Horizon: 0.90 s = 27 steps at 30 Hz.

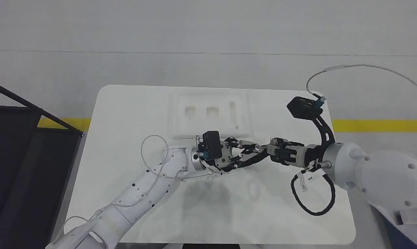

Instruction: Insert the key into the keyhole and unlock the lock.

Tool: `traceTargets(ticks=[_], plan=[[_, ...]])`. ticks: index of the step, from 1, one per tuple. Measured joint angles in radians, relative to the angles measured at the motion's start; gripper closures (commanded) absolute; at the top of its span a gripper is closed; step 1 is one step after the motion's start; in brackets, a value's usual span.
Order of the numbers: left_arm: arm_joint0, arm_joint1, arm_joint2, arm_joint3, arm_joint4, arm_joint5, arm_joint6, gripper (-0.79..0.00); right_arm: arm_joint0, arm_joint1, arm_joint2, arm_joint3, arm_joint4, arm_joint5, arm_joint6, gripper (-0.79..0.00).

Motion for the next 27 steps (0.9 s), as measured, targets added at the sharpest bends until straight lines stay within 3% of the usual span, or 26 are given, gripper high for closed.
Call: traceTargets(ticks=[27], plan=[[0.005,-0.013,-0.013,0.008,0.025,-0.025,0.0,0.0,0.07,0.005,-0.077,0.007,0.0,0.003,-0.003,0.0]])
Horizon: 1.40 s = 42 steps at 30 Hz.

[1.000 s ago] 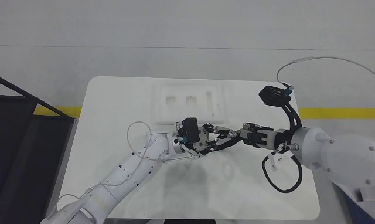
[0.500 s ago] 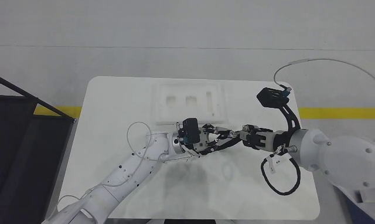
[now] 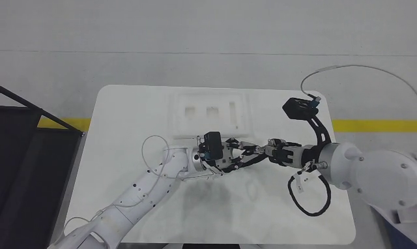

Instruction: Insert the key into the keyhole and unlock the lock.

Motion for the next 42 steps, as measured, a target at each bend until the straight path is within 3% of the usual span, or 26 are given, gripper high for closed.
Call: traceTargets(ticks=[26,27,28,29,42], plan=[[0.002,-0.011,-0.008,0.005,0.016,-0.008,-0.013,0.0,0.046,-0.002,-0.09,0.014,-0.03,0.007,-0.007,0.0],[0.002,-0.012,-0.009,0.005,0.015,-0.009,-0.015,0.0,0.05,-0.002,-0.097,0.015,-0.035,0.008,-0.008,-0.065],[0.001,-0.012,-0.01,0.005,0.015,-0.01,-0.016,0.0,0.053,-0.002,-0.103,0.016,-0.039,0.009,-0.009,-0.274],[0.001,-0.012,-0.011,0.005,0.014,-0.011,-0.017,0.0,0.056,-0.001,-0.109,0.017,-0.043,0.01,-0.01,-0.785],[-0.004,-0.01,-0.052,-0.021,-0.04,-0.064,-0.053,0.0,0.123,0.008,-0.101,-0.002,-0.065,-0.013,0.006,-0.785]])
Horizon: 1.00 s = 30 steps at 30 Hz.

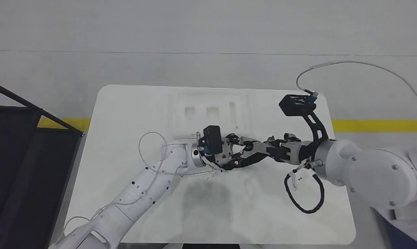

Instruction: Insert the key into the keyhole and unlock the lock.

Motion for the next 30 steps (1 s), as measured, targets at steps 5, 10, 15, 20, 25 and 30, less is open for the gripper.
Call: traceTargets(ticks=[5,10,15,20,25,30], plan=[[0.0,0.006,-0.031,-0.034,-0.058,-0.057,-0.054,0.0,0.002,0.012,0.033,-0.009,-0.054,-0.108,0.02,-0.785],[-0.001,0.014,-0.069,-0.081,-0.123,-0.125,-0.148,0.0,-0.034,0.037,0.065,-0.008,-0.146,-0.282,0.066,-0.785],[-0.004,0.025,-0.109,-0.127,-0.189,-0.188,-0.259,0.0,-0.101,0.064,0.121,-0.01,-0.193,-0.455,0.067,-0.785],[-0.013,0.033,-0.133,-0.151,-0.242,-0.249,-0.36,0.0,-0.171,0.089,0.189,-0.001,-0.192,-0.568,0.07,-0.785],[-0.034,0.044,-0.122,-0.164,-0.295,-0.258,-0.454,0.0,-0.2,0.098,0.214,0.012,-0.175,-0.598,0.079,-0.785],[-0.06,0.068,-0.109,-0.179,-0.37,-0.258,-0.551,0.0,-0.199,0.097,0.214,0.011,-0.176,-0.598,0.079,-0.785]])
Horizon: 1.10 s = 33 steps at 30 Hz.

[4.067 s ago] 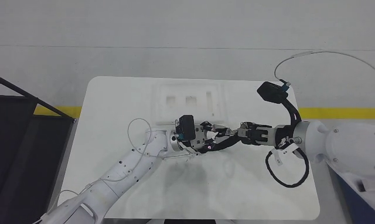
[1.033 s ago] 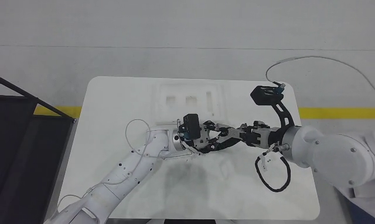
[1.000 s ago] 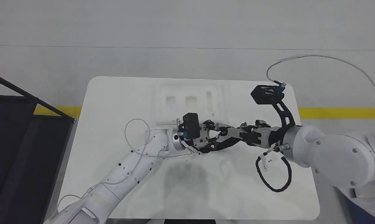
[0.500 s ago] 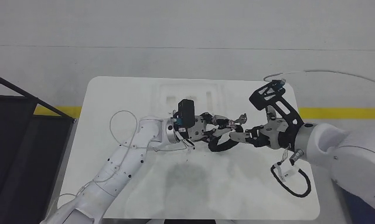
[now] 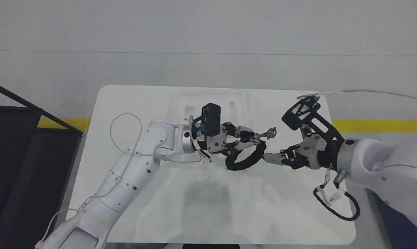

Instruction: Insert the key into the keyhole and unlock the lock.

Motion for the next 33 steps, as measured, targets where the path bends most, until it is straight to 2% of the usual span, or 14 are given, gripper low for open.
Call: traceTargets(ticks=[3,6,15,22,33], plan=[[-0.014,0.018,0.015,-0.005,-0.061,0.0,-0.063,0.0,-0.01,-0.001,0.0,-0.004,-0.009,-0.018,-0.022,-0.785],[-0.027,0.037,0.033,-0.008,-0.121,0.0,-0.117,0.0,-0.027,0.0,0.003,-0.023,-0.092,-0.075,-0.061,-0.785],[-0.059,0.079,0.098,0.005,-0.263,0.0,-0.188,0.0,-0.089,0.002,0.009,-0.038,-0.243,-0.238,-0.13,-0.785],[-0.101,0.09,0.142,0.032,-0.338,0.0,-0.227,0.0,-0.115,-0.004,0.011,-0.038,-0.267,-0.32,-0.148,-0.785],[-0.164,0.085,0.238,0.064,-0.427,0.0,-0.272,0.0,-0.129,-0.025,0.002,-0.038,-0.329,-0.341,-0.18,-0.785]])
